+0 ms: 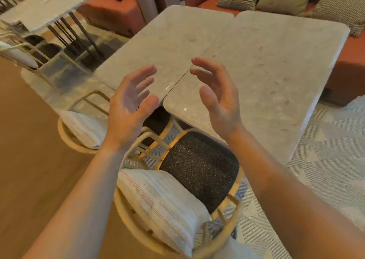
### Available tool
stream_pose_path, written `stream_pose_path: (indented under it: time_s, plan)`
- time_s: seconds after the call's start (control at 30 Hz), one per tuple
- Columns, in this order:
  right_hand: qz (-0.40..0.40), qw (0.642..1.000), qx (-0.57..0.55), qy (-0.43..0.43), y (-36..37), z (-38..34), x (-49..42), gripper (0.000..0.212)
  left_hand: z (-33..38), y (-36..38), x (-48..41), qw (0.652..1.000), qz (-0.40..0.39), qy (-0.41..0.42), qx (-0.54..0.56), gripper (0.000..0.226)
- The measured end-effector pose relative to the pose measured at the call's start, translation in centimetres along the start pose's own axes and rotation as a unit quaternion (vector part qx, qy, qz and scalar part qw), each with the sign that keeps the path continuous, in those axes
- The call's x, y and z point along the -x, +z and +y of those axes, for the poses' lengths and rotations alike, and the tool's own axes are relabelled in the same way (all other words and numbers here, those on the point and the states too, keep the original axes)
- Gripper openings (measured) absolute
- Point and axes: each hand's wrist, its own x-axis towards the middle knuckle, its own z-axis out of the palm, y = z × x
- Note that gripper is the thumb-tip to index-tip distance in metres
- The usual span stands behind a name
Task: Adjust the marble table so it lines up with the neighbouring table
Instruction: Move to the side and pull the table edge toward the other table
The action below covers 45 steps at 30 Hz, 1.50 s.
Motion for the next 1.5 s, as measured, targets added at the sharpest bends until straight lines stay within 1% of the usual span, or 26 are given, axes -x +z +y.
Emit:
stream_pose_path:
  time_s: [0.13,0.17,0.23,0.27,0.3,0.37,0.47,0.5,0.57,0.63,0.67,0.73,0.77,0.83,0.9,0.97,1.0,1.07,1.1,1.13,1.2,1.27,1.33,1.37,1.4,1.5]
  plan:
    - [0.032,0.999,0.032,0.019,1.0,1.1,-0.2,0.089,-2.4,-0.5,-2.7,0.999,-0.038,-0.005,0.036,0.076]
    - [0.046,0.998,0.037,0.024,1.0,1.5,-0.3,0.084,-3.1,-0.1,-3.2,0.998,-0.05,-0.005,0.044,0.077]
    - [0.084,0.994,0.05,0.039,0.7,2.2,-0.9,0.062,-4.9,1.1,-4.5,0.995,-0.078,-0.012,0.06,0.079]
    - [0.102,0.992,0.061,0.045,0.7,2.6,-1.2,0.055,-5.8,1.8,-5.2,0.993,-0.09,-0.02,0.071,0.081]
    - [0.122,0.989,0.072,0.05,0.7,2.9,-1.5,0.053,-6.6,2.4,-6.0,0.991,-0.102,-0.028,0.083,0.083]
    - [0.167,0.98,0.098,0.052,0.6,3.9,-2.3,0.057,-8.7,3.6,-7.7,0.985,-0.126,-0.026,0.112,0.084]
    - [0.224,0.964,0.138,0.044,0.5,6.6,-3.0,0.062,-13.1,5.0,-10.0,0.973,-0.152,-0.035,0.168,0.078]
    - [0.247,0.958,0.14,0.046,0.7,7.8,-2.8,0.06,-14.8,5.4,-10.4,0.969,-0.158,-0.049,0.184,0.076]
    - [0.3,0.943,0.117,0.086,1.3,10.6,-1.7,0.052,-18.2,5.9,-10.0,0.96,-0.165,-0.108,0.2,0.075]
    - [0.368,0.911,0.076,0.171,1.9,13.9,-0.1,0.046,-21.5,6.5,-9.0,0.94,-0.177,-0.194,0.219,0.068]
    - [0.402,0.885,0.041,0.23,2.1,15.7,0.9,0.044,-23.1,6.9,-8.4,0.925,-0.181,-0.243,0.231,0.058]
    - [0.466,0.82,-0.062,0.325,2.3,18.7,3.1,0.043,-26.3,7.5,-7.3,0.893,-0.156,-0.337,0.255,0.039]
    - [0.491,0.788,-0.115,0.354,2.3,19.9,4.3,0.04,-27.7,7.8,-6.7,0.873,-0.141,-0.378,0.274,0.038]
    - [0.524,0.74,-0.2,0.372,2.1,21.8,6.4,0.033,-30.1,8.3,-6.0,0.822,-0.108,-0.45,0.331,0.043]
    - [0.546,0.709,-0.242,0.375,2.0,22.9,8.4,0.03,-32.0,8.6,-5.3,0.769,-0.061,-0.512,0.378,0.043]
    - [0.568,0.677,-0.248,0.397,2.2,23.7,10.1,0.035,-33.5,8.7,-4.3,0.727,-0.017,-0.562,0.394,0.044]
    - [0.583,0.658,-0.246,0.408,2.3,24.0,10.8,0.043,-34.1,8.7,-3.7,0.717,-0.004,-0.584,0.381,0.047]
    - [0.612,0.62,-0.265,0.414,2.2,24.5,11.7,0.067,-34.8,8.7,-2.3,0.711,0.008,-0.618,0.336,0.05]
    - [0.621,0.608,-0.281,0.407,1.9,24.8,11.7,0.076,-35.2,8.7,-1.8,0.71,0.013,-0.629,0.316,0.055]
    - [0.623,0.604,-0.297,0.399,1.5,25.0,11.5,0.08,-35.6,8.7,-1.4,0.707,0.022,-0.635,0.311,0.063]
    - [0.622,0.602,-0.34,0.368,0.6,25.3,10.4,0.079,-36.3,8.8,-1.4,0.699,0.035,-0.628,0.339,0.08]
    - [0.629,0.583,-0.392,0.332,-0.3,25.7,9.3,0.071,-36.7,9.0,-2.2,0.703,0.04,-0.601,0.379,0.085]
    - [0.643,0.558,-0.42,0.314,-1.0,26.4,8.8,0.061,-37.2,9.3,-3.4,0.711,0.036,-0.575,0.404,0.083]
    - [0.647,0.553,-0.424,0.311,-1.2,26.9,8.8,0.058,-37.4,9.4,-4.1,0.713,0.035,-0.57,0.408,0.081]
    - [0.647,0.553,-0.423,0.309,-1.3,27.3,8.9,0.057,-37.6,9.6,-4.8,0.712,0.034,-0.569,0.409,0.076]
    - [0.642,0.567,-0.418,0.302,-1.4,28.2,9.3,0.054,-38.0,9.9,-6.4,0.71,0.035,-0.574,0.406,0.053]
